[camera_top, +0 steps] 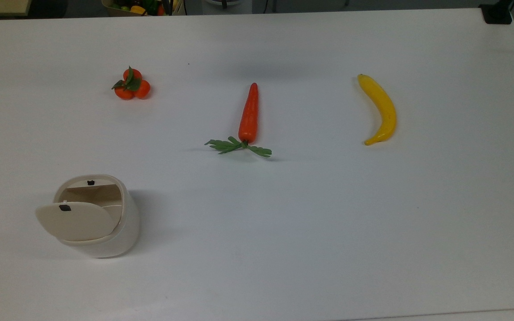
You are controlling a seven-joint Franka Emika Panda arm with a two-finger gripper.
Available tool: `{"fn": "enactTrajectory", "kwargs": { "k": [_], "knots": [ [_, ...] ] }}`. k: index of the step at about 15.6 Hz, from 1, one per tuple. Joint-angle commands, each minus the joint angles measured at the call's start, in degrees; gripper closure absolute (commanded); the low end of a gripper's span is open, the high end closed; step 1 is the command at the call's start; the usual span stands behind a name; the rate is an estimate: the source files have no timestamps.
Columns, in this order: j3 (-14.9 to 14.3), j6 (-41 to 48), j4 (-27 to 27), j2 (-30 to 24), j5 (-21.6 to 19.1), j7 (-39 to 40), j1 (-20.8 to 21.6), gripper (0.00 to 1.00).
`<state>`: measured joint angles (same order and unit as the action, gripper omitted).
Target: Close garbage bin
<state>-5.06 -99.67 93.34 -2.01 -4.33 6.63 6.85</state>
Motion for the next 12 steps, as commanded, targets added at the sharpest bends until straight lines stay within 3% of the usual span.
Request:
{"fn": "enactTrajectory", "kwargs": {
  "k": [1, 10, 12],
  "knots": [
    [-0.3, -1.49, 1.05, -0.54, 0.29, 0.66, 0.19, 0.0],
    [-0.3, -1.67, 1.05, -0.45, 0.11, 1.19, 0.01, 0.0],
    [-0.21, -2.02, 1.05, -0.45, 0.11, 1.63, 0.01, 0.15]
  ]
}}
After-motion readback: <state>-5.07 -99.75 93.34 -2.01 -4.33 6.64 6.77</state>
